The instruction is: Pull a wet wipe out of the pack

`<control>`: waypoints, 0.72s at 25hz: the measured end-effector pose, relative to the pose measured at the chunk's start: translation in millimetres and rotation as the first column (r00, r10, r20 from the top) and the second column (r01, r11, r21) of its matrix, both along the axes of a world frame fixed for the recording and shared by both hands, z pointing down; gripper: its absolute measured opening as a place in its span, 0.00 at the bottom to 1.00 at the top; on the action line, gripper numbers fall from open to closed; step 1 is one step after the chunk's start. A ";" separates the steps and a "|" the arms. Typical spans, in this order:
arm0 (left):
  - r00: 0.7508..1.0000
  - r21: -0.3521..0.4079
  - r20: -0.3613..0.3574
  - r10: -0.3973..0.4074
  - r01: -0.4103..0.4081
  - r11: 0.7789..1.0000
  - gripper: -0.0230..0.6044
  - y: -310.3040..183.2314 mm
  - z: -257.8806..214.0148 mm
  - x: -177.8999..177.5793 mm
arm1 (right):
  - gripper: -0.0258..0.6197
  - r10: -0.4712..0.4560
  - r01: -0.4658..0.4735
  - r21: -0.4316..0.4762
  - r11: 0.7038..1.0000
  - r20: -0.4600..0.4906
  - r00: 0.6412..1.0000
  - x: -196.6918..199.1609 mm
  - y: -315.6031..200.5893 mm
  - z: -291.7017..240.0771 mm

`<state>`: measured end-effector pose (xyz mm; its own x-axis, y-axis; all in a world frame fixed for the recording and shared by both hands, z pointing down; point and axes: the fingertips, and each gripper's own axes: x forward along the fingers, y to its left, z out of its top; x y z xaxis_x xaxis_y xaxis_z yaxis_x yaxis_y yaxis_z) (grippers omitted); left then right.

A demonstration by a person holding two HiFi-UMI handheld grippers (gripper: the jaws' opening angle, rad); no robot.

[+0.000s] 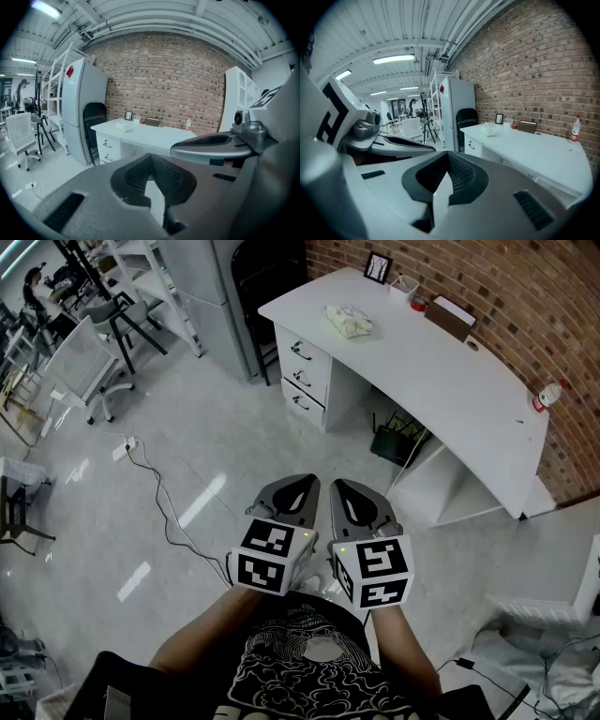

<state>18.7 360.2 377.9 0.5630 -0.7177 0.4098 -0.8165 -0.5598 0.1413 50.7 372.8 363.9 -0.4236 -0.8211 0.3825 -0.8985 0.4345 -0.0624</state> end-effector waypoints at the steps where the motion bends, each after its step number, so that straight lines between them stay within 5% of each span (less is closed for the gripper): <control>1: 1.000 -0.001 -0.001 0.001 -0.001 1.000 0.06 -0.5 0.4 1.9 | 0.07 -0.001 0.001 -0.004 1.000 0.001 1.000 2.3 -0.2 1.1; 18: 1.000 -0.014 -0.010 0.007 -0.007 1.000 0.06 -48.8 13.7 7.1 | 0.07 -0.009 0.009 -0.005 1.000 0.005 1.000 6.2 -48.5 14.2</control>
